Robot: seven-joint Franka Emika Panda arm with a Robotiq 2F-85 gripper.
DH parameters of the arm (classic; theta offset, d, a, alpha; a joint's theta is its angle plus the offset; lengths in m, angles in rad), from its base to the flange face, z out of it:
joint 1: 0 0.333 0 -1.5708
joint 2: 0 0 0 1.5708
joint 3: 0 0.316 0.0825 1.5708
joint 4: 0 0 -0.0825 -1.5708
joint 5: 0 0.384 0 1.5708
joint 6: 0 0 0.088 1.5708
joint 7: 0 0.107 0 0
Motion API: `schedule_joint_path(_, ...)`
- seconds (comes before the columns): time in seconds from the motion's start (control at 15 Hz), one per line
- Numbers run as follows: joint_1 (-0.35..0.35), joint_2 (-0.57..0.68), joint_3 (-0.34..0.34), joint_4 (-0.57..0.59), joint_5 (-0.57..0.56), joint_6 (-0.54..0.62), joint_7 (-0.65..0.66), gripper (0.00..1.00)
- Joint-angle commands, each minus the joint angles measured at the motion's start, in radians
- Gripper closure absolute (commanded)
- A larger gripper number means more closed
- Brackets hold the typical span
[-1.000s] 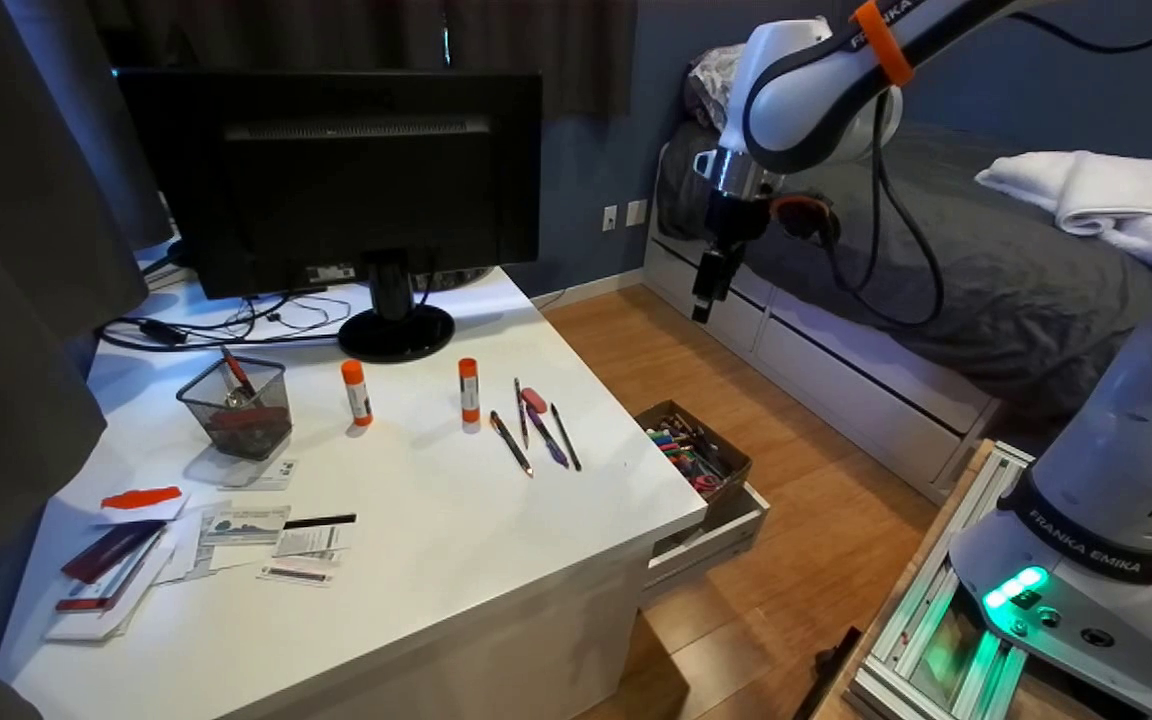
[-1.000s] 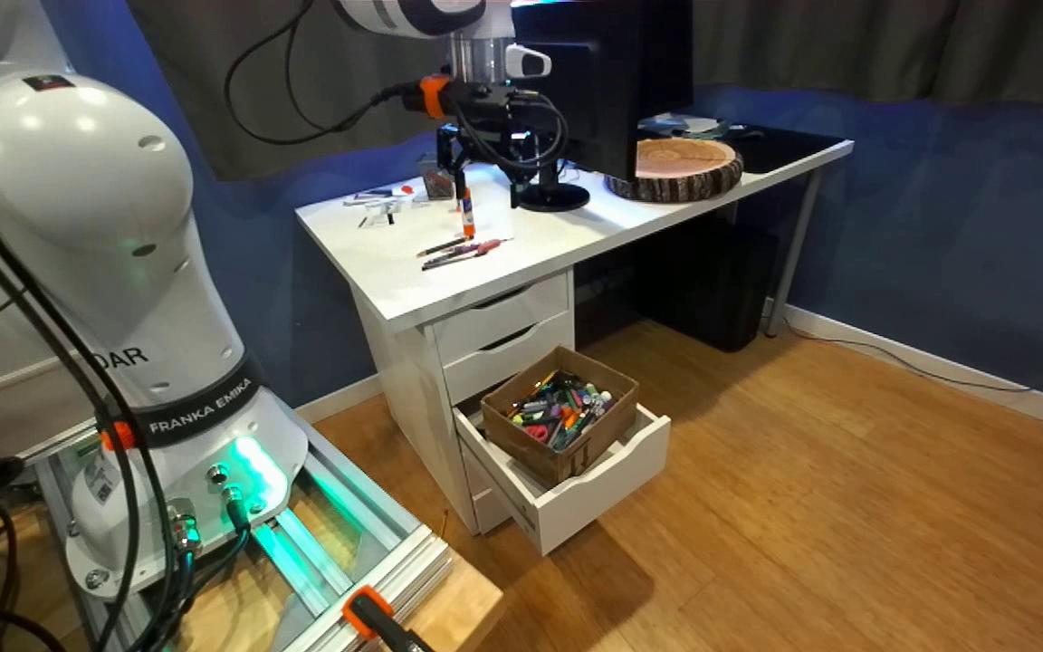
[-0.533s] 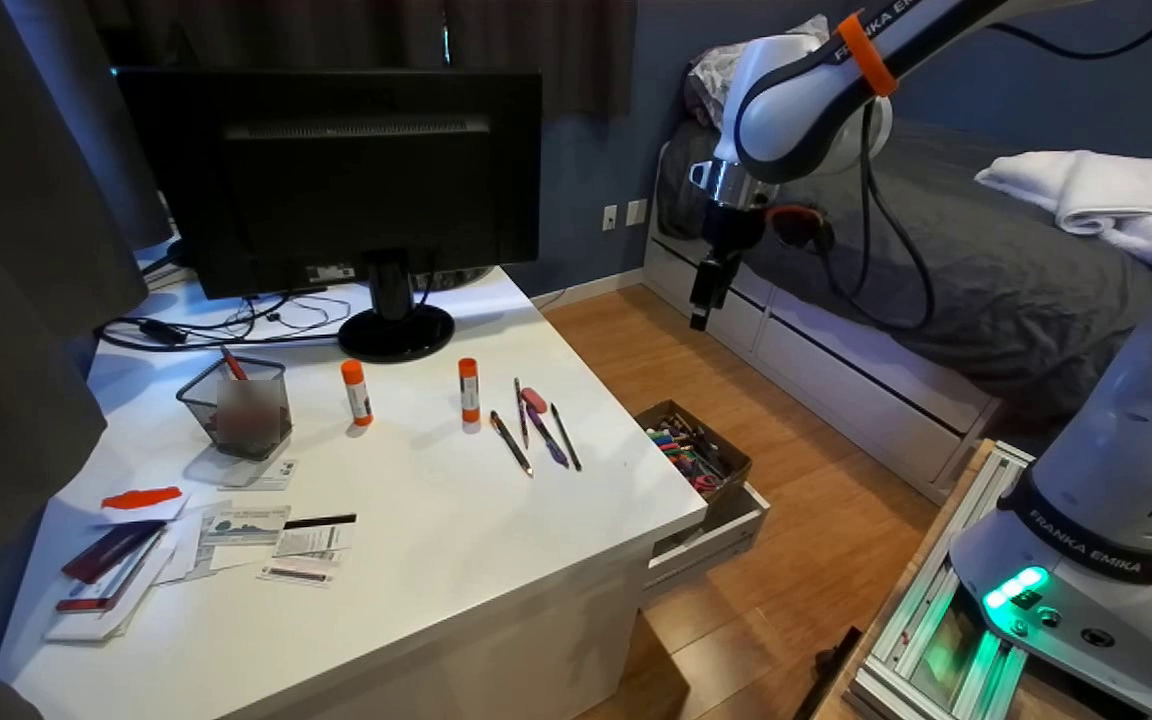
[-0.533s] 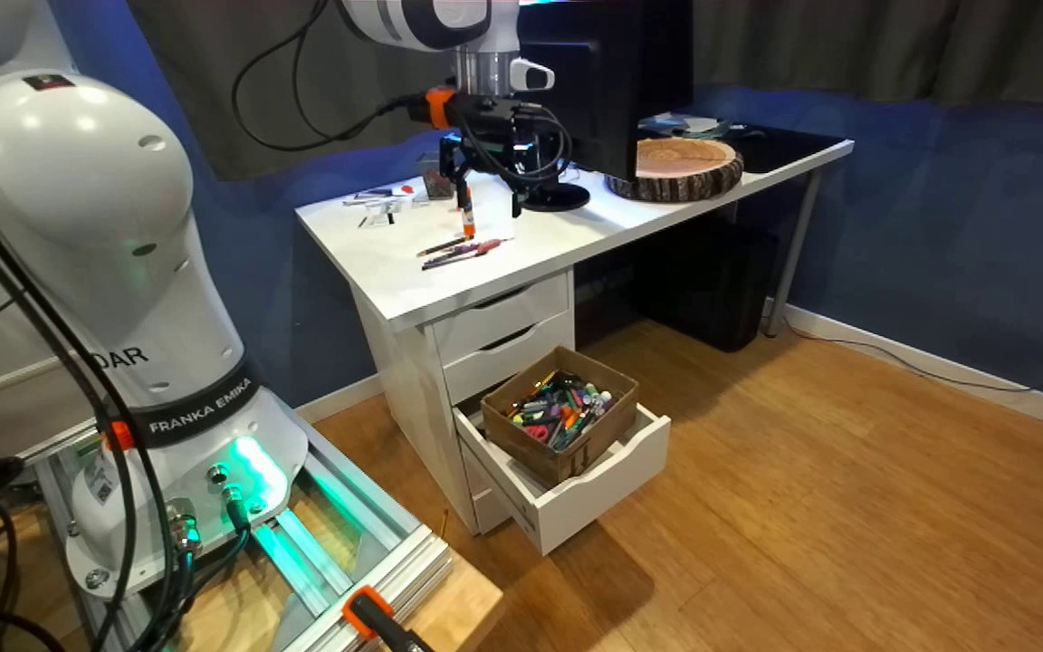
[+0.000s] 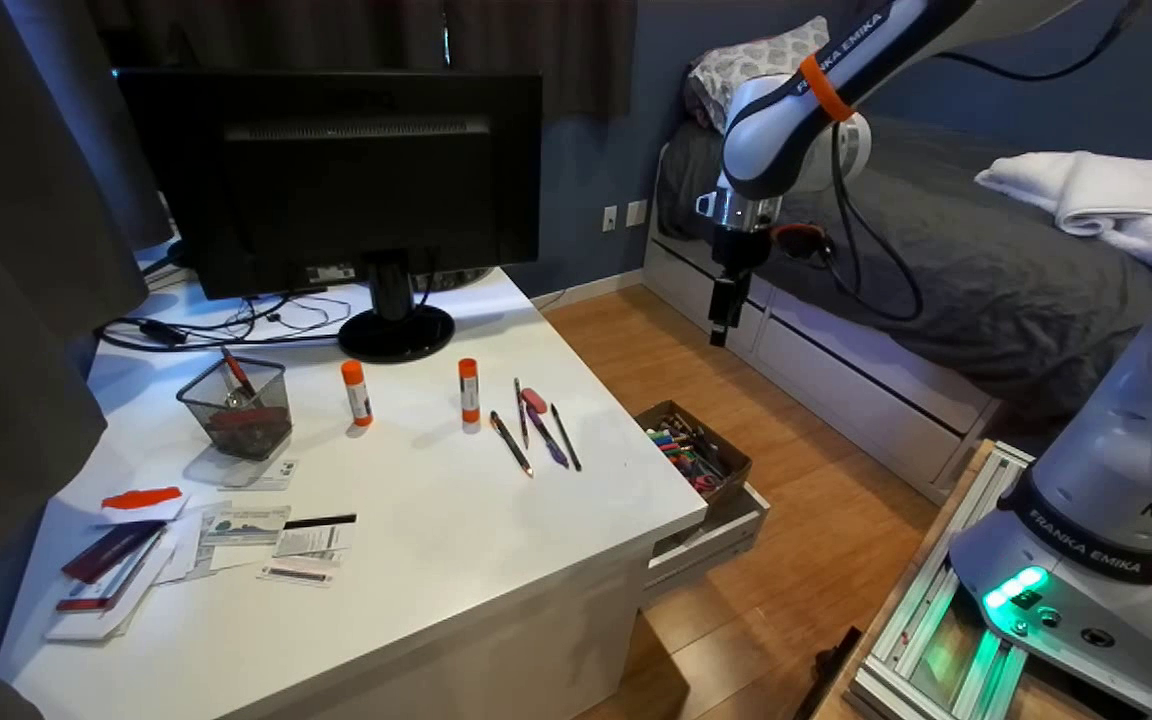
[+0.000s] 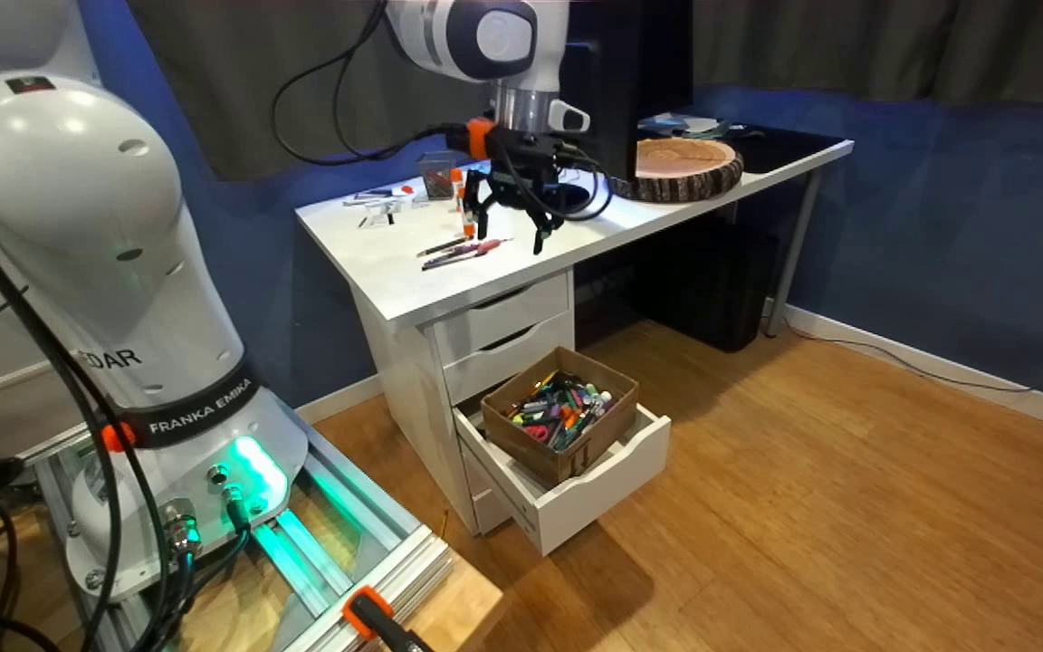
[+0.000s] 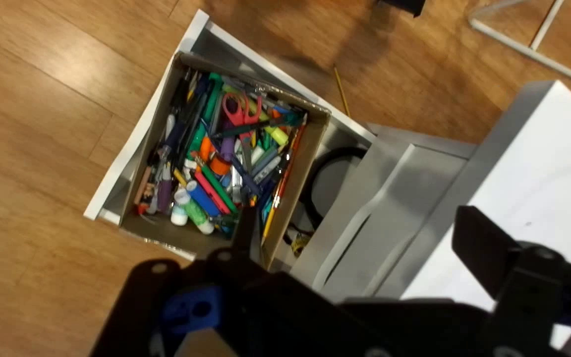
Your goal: Remove a blue marker from the opened drawer and put it on the desktop
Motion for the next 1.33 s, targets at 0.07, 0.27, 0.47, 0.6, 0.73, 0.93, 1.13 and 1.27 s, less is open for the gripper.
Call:
schedule_joint_path(0.07,-0.106,0.234,0.010,0.142,0.031,-0.082,-0.138,0.00)
schedule_joint_path(0.27,-0.155,0.368,0.029,0.231,0.016,-0.094,-0.139,0.00)
schedule_joint_path(0.47,-0.174,0.488,0.038,0.322,-0.014,-0.088,-0.098,0.00)
schedule_joint_path(0.6,-0.176,0.557,0.038,0.375,-0.033,-0.079,-0.064,0.00)
schedule_joint_path(0.73,-0.177,0.623,0.035,0.427,-0.046,-0.066,-0.023,0.00)
schedule_joint_path(0.93,-0.193,0.612,0.054,0.404,-0.053,-0.056,-0.010,0.00)
schedule_joint_path(1.13,-0.196,0.664,0.055,0.456,-0.057,-0.072,0.014,0.00)
schedule_joint_path(1.27,-0.196,0.669,0.054,0.465,-0.057,-0.079,0.016,0.00)
